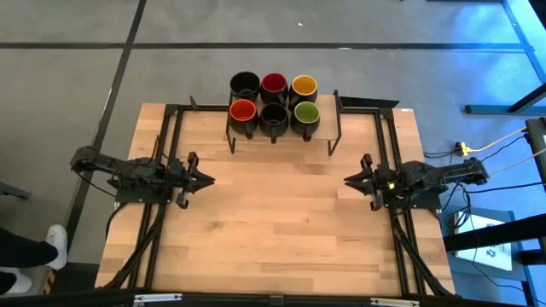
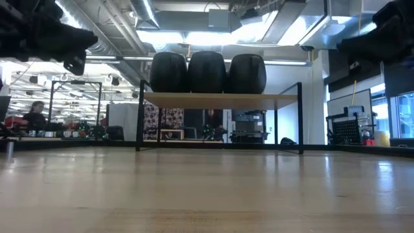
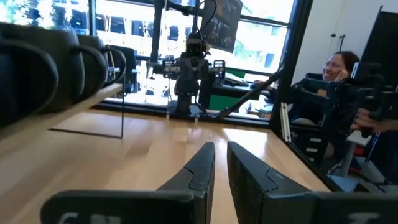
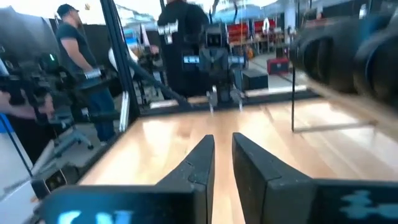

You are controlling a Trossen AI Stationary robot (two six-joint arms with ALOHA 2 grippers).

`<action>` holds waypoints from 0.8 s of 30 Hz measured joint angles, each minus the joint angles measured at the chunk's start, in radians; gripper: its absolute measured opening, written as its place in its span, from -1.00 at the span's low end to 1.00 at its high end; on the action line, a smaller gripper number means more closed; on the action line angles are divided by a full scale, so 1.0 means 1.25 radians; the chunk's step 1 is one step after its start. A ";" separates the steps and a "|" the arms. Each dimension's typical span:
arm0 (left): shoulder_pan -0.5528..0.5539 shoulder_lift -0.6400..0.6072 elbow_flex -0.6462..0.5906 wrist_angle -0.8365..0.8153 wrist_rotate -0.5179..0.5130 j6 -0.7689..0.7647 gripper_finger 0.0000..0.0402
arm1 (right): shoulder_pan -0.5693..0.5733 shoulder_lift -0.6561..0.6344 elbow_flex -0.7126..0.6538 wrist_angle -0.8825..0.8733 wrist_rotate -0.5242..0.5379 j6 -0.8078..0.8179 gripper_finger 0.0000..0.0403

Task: Place coffee mugs
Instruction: Return to Home Position

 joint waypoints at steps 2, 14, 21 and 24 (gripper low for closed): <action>0.000 -0.024 -0.013 -0.011 -0.001 -0.002 -0.82 | 0.000 0.001 -0.019 0.009 0.000 0.002 -0.78; 0.001 -0.040 -0.013 -0.068 -0.003 0.001 -0.82 | 0.000 0.006 -0.025 0.014 0.007 0.006 -0.78; 0.001 -0.038 -0.013 -0.065 0.000 0.001 -0.82 | 0.000 0.006 -0.025 0.013 0.007 0.006 -0.78; 0.001 -0.037 -0.013 -0.065 0.000 0.001 -0.82 | 0.000 0.006 -0.025 0.012 0.007 0.007 -0.78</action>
